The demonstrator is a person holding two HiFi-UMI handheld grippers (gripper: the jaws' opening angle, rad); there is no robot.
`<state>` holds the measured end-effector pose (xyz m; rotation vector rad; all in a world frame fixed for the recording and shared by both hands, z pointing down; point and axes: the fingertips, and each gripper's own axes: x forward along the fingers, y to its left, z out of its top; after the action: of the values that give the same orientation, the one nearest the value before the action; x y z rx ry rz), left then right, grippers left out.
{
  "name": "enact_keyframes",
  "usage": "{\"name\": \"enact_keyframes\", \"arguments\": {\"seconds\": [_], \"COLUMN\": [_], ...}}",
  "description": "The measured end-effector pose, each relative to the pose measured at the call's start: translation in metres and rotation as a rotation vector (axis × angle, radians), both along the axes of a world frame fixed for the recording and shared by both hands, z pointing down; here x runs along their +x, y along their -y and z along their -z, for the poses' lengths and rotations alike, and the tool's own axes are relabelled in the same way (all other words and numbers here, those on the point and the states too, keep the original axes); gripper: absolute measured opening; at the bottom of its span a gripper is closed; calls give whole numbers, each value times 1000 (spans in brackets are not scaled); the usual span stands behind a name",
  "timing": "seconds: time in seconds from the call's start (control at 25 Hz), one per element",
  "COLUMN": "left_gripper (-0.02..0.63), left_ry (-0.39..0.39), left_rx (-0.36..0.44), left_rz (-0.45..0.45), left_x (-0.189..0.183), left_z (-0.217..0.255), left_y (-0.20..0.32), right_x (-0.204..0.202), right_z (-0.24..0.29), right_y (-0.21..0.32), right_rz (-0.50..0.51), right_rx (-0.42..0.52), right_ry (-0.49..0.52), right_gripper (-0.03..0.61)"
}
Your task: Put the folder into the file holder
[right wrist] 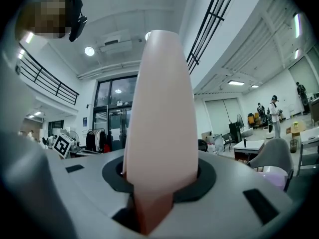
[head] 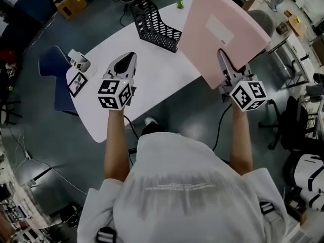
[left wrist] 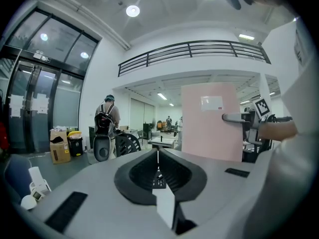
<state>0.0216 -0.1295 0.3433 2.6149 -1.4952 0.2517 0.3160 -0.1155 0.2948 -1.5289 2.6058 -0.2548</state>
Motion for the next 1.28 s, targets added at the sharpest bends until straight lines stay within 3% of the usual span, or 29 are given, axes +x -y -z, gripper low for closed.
{"name": "enact_keyframes", "arguments": {"seconds": [0.2,0.68,0.88,1.28], "left_gripper": [20,20,20,20], "left_ry": [16,-29,-37,-14], "left_rx": [29,35,35,19], "left_rz": [36,68,141,372], "left_x": [-18,-44,-56,-77], "left_z": [6,6,8,1], "left_y": [25,124,139,137], "right_x": [-6,-48,-72,-116], "right_z": [7,34,35,31], "right_y": [38,133,171,241], "right_rz": [13,60,151,341], "right_rx": [17,73,81,117], "right_ry": [-16,-112,-64,5], "right_gripper": [170,163,172,179]}}
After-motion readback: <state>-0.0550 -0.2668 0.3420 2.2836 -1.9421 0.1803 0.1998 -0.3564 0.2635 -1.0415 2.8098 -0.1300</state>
